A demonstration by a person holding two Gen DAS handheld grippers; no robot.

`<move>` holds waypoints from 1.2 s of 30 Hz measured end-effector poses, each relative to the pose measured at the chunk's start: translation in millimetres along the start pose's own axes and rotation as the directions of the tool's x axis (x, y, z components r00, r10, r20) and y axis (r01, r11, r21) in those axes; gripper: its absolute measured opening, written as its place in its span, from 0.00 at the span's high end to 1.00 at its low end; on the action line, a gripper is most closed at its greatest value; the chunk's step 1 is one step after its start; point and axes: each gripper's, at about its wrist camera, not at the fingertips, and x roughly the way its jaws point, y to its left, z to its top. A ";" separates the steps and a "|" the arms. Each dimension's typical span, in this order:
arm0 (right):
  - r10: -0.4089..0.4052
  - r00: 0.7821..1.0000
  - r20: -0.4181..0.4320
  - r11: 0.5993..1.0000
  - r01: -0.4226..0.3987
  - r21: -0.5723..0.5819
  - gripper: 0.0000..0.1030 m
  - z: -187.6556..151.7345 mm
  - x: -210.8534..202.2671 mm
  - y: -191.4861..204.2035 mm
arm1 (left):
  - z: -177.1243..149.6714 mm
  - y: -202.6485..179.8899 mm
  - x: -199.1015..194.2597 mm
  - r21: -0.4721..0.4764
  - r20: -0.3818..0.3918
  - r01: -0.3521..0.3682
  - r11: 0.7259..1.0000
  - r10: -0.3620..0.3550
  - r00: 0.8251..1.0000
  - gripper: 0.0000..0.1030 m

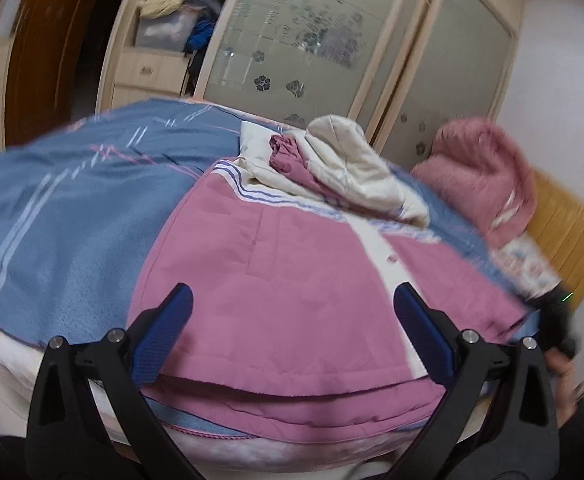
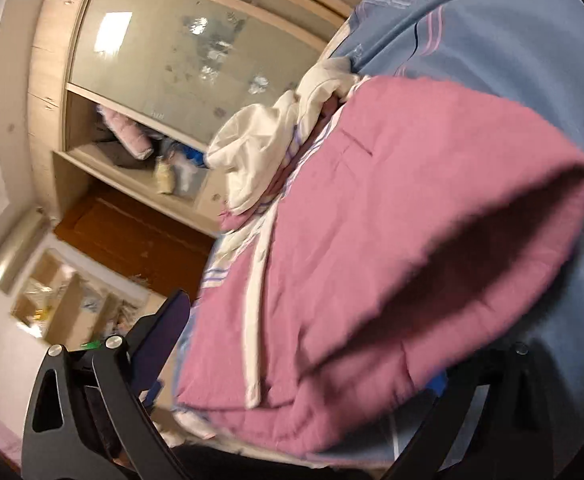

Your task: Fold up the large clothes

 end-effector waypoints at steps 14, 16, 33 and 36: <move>0.170 0.985 0.030 0.980 -0.172 0.096 0.92 30.1 6.1 9.7 | -7.0 108.6 -6.2 -0.495 0.015 0.133 0.858 -0.145 0.989 0.02; 0.204 0.978 0.037 0.973 -0.207 0.104 0.92 37.6 6.8 11.7 | -14.0 110.5 4.6 -0.524 -0.033 0.131 0.842 -0.173 0.984 0.02; 0.200 0.980 0.014 0.973 -0.200 0.113 0.91 32.8 5.7 8.3 | -48.6 63.9 65.0 -0.660 -0.029 0.245 0.710 -0.351 0.936 0.02; 0.173 0.985 0.002 0.980 -0.172 0.103 0.91 30.6 5.0 8.6 | -44.3 50.8 73.9 -0.648 -0.010 0.269 0.712 -0.361 0.933 0.02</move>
